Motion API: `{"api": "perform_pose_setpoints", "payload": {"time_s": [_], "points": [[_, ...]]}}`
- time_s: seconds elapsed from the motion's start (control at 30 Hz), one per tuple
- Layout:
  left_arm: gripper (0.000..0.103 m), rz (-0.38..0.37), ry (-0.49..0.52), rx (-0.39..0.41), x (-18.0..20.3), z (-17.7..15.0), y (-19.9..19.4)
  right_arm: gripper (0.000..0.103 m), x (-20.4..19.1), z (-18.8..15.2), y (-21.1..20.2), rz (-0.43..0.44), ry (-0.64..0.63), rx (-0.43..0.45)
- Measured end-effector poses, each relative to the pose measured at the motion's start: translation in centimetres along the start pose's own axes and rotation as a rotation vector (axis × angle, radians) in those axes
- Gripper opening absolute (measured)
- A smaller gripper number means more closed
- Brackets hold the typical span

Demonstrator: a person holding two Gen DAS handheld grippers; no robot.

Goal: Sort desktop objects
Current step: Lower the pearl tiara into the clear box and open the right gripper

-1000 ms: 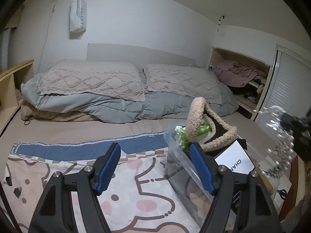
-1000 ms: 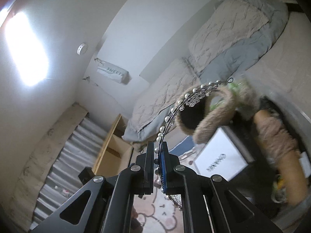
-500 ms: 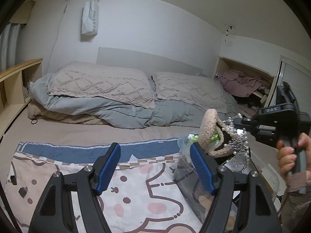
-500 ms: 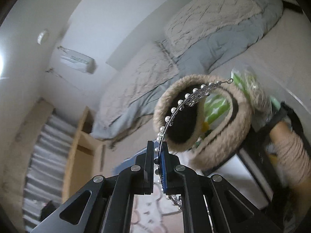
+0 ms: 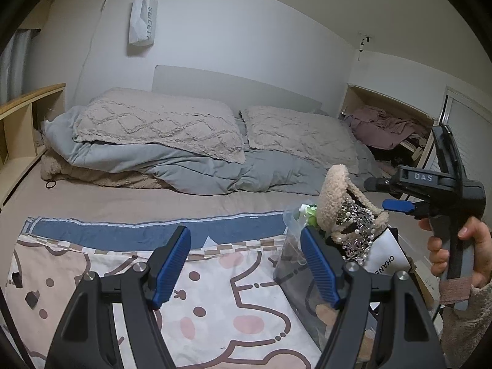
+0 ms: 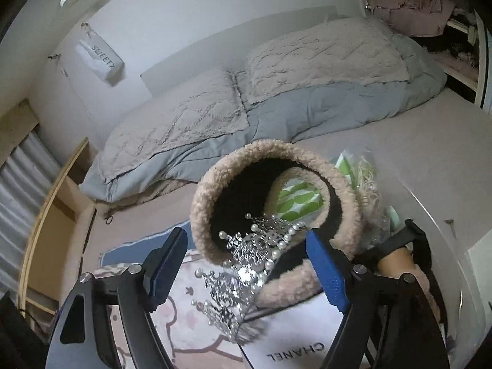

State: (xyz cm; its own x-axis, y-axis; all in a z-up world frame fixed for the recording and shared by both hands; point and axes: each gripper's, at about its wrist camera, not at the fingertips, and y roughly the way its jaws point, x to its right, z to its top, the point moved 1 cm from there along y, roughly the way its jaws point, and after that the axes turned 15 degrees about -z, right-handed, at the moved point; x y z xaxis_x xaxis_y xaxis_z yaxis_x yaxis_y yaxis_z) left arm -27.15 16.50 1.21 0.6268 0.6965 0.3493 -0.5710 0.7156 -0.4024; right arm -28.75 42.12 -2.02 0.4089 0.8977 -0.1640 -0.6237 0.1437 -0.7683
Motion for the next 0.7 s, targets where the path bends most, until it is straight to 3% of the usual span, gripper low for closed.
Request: {"api": "perform_pose_setpoints", "payload": {"time_s": [0.13, 0.2, 0.3, 0.4, 0.57, 0.7], "points": [[0.074, -0.007, -0.001, 0.008, 0.0, 0.2, -0.2, 0.075, 0.1, 0.0, -1.5, -0.014, -0.058, 0.054], [0.074, -0.008, 0.0, 0.01, 0.1, 0.2, -0.3, 0.05, -0.1, -0.2, -2.1, -0.012, -0.086, 0.069], [0.074, -0.009, 0.002, 0.009, 0.3, 0.2, -0.4, 0.033, -0.1, -0.9, -3.2, 0.033, -0.102, 0.085], [0.074, -0.012, 0.004, 0.007, 0.8, 0.2, -0.5, 0.022, -0.3, -1.4, -4.7, 0.033, -0.128, 0.155], [0.074, -0.008, 0.017, 0.004, 2.0, 0.4, -1.0, 0.021, -0.4, -2.4, -7.1, 0.004, -0.158, 0.26], [0.074, -0.006, 0.037, 0.0, 3.1, 0.5, -1.3, 0.021, 0.4, -3.2, -8.4, 0.003, -0.159, 0.296]]}}
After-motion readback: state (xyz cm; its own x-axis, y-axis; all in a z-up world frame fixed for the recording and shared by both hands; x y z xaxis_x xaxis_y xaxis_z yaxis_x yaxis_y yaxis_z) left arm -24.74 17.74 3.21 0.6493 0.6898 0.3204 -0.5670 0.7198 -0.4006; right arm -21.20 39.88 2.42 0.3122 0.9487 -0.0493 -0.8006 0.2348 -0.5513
